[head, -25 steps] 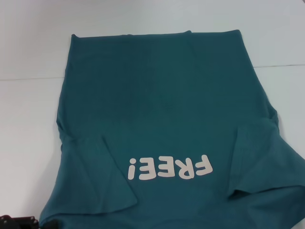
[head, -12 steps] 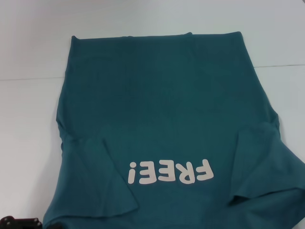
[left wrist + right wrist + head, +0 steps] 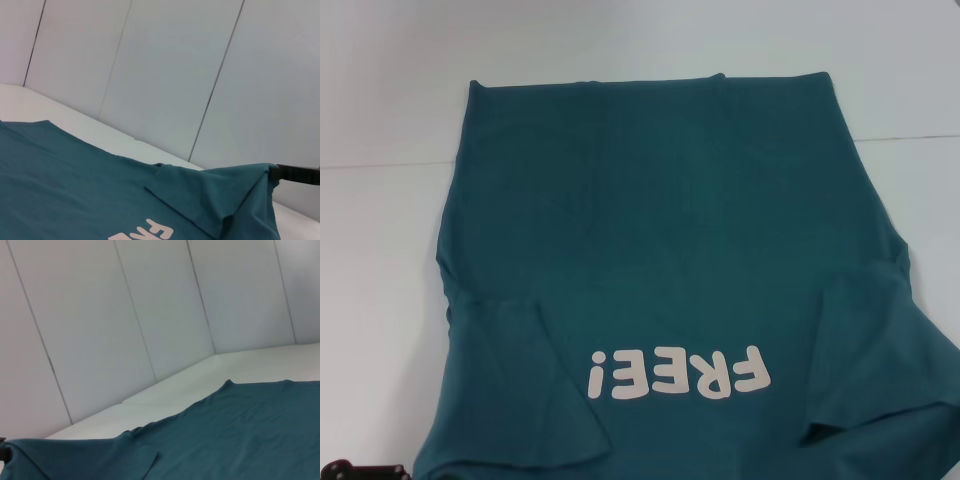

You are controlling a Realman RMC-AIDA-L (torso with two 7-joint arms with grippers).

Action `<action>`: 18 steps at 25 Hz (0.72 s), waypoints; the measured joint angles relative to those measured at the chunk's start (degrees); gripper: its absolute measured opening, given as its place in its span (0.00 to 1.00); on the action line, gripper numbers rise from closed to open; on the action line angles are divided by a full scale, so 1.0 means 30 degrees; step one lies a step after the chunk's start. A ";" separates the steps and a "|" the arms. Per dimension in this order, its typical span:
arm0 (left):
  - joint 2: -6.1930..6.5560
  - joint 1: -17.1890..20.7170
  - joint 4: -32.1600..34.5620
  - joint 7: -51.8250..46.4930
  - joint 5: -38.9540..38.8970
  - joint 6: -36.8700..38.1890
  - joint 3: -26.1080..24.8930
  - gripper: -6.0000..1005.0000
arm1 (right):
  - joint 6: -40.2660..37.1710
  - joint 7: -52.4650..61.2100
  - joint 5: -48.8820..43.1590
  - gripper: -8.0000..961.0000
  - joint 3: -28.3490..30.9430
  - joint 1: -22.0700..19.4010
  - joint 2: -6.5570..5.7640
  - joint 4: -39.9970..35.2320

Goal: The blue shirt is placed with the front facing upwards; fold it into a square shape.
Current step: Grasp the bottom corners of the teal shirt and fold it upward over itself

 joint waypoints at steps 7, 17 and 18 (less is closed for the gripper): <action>-0.0076 0.0096 0.0002 0.0116 0.0035 0.0117 0.0001 0.04 | -0.0319 -0.0258 -0.0180 0.04 0.0065 -0.0115 -0.0006 0.0090; -0.0022 -0.0208 -0.0508 0.0115 -0.1244 -0.0214 -0.0494 0.04 | 0.0316 -0.0096 0.0228 0.04 0.1110 0.0618 0.0171 0.0129; -0.0011 -0.0256 -0.0612 0.0114 -0.1507 -0.0332 -0.0512 0.04 | 0.0473 -0.0079 0.0237 0.04 0.1228 0.0741 0.0188 0.0134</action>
